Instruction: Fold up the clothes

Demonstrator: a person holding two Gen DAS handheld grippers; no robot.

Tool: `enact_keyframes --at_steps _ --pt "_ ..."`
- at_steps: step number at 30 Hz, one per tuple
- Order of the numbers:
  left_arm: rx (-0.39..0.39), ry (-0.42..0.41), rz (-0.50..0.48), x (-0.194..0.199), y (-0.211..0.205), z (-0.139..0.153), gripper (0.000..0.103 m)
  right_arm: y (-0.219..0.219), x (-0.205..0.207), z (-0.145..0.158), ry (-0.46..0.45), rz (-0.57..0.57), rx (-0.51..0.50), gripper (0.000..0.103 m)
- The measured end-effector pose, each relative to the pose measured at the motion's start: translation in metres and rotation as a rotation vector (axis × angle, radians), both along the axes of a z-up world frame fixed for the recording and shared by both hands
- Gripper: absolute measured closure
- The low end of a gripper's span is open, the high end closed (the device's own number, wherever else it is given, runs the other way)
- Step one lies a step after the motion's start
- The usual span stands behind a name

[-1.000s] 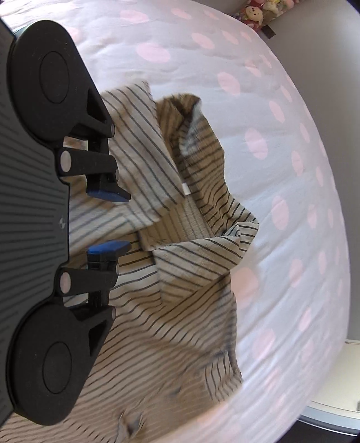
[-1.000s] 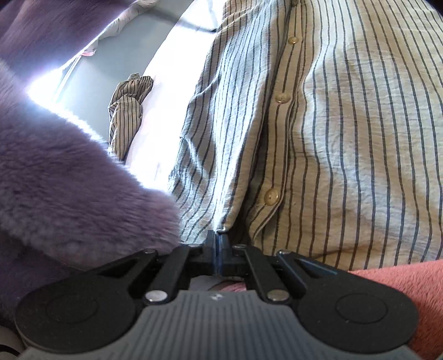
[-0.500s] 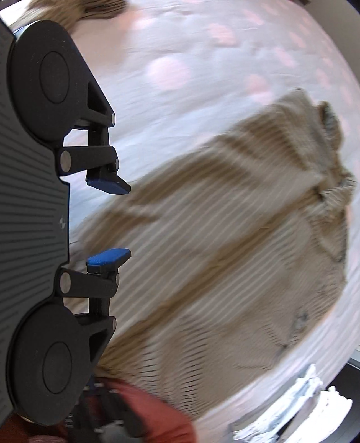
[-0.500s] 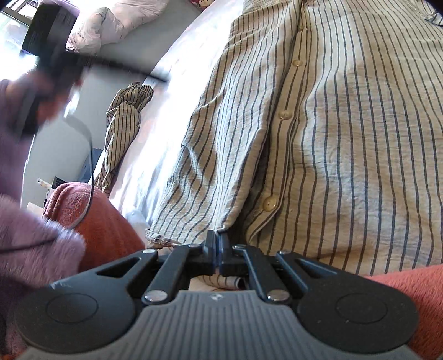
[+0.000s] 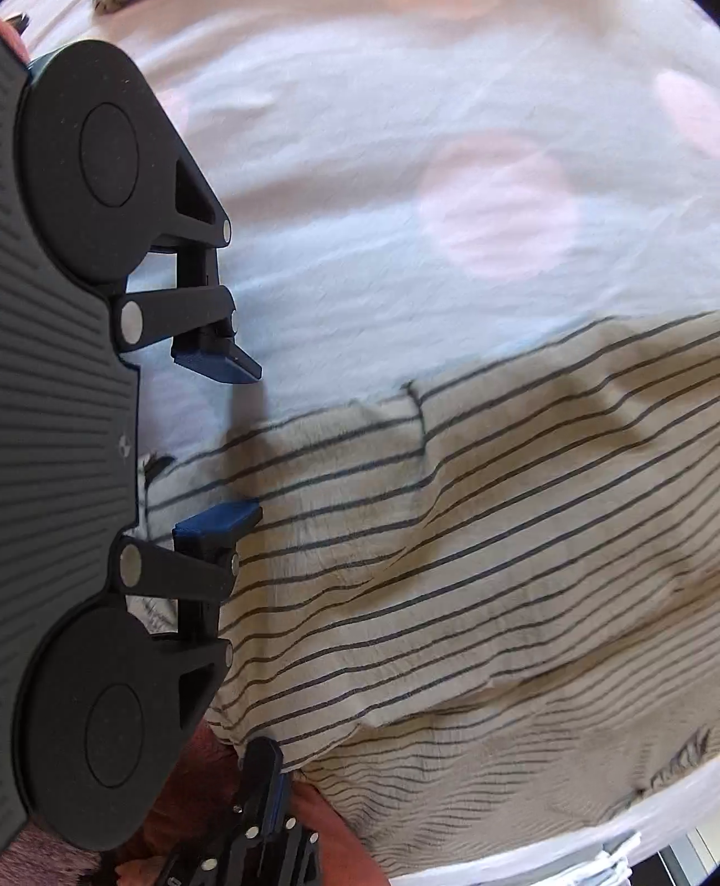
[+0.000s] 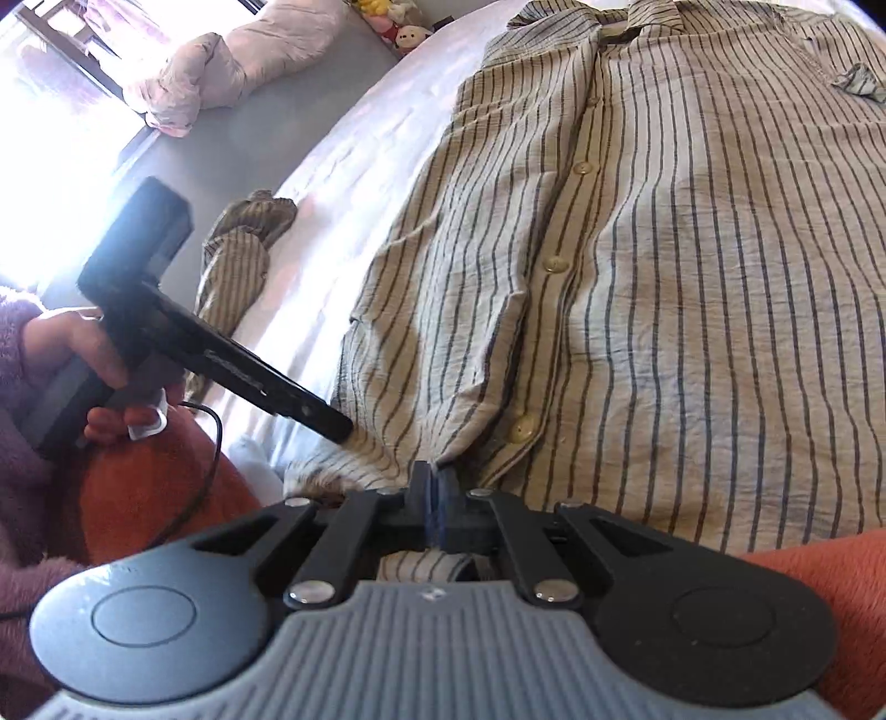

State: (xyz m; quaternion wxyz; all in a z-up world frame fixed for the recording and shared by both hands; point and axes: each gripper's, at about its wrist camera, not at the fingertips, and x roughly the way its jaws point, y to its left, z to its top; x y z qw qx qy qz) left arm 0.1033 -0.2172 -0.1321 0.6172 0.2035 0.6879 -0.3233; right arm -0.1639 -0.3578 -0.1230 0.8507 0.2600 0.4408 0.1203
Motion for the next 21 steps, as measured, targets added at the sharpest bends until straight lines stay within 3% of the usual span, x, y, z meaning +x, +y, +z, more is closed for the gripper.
enact_keyframes --at_steps 1,2,3,6,13,18,20,21 --pt "0.001 0.002 -0.013 -0.002 -0.003 -0.001 0.058 0.000 0.000 0.000 0.007 0.006 -0.005 0.099" --pt "0.003 0.004 -0.027 -0.004 -0.007 -0.001 0.065 -0.001 0.000 0.001 0.013 0.010 -0.001 0.099" --pt "0.004 0.006 -0.040 -0.006 -0.010 -0.002 0.085 -0.001 0.001 0.001 0.020 0.013 0.003 0.099" --pt "0.001 0.006 -0.090 -0.013 -0.010 0.007 0.103 -0.002 0.000 0.003 0.031 0.020 0.036 0.100" --pt "0.010 0.018 -0.143 -0.020 0.014 0.034 0.103 0.002 0.002 0.001 0.086 0.055 0.002 0.100" --pt "0.072 0.026 -0.132 -0.027 0.022 0.021 0.102 0.016 0.004 0.001 0.129 0.108 -0.110 0.099" --pt "0.069 0.032 -0.118 -0.025 0.022 0.022 0.101 0.019 0.002 0.002 0.126 0.135 -0.132 0.093" --pt "0.060 0.035 -0.109 -0.024 0.022 0.024 0.095 0.020 0.001 0.003 0.121 0.147 -0.139 0.089"
